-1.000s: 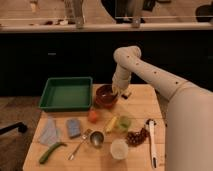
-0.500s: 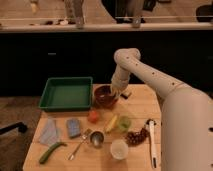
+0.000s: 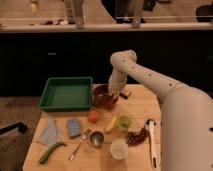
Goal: Stack bowls on top of each other
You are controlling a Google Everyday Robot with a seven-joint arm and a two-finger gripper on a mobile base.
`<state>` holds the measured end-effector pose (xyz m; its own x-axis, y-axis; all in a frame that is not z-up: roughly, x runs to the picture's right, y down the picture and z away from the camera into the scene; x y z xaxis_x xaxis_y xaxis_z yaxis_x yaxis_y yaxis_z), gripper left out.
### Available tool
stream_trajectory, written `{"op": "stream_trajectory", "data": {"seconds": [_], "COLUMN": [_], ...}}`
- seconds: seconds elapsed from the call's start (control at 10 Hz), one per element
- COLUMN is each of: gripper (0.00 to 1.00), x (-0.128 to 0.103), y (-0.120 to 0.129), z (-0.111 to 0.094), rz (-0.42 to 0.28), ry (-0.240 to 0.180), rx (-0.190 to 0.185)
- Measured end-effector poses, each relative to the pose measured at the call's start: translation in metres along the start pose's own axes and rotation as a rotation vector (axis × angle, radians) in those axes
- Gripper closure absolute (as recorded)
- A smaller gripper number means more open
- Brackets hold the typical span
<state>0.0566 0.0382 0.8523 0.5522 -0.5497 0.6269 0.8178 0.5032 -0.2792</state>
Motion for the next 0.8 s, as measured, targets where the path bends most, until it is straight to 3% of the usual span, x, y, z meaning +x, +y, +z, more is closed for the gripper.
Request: {"op": "stream_trajectory", "data": {"seconds": [0.3,0.8], "gripper": [1.00,1.00], "x": [0.013,0.037], "y": [-0.007,-0.002], "z": [0.001,0.014], "rz": [0.011,0.036], "ry": [0.030,0.022], "rx": [0.006,-0.014]}}
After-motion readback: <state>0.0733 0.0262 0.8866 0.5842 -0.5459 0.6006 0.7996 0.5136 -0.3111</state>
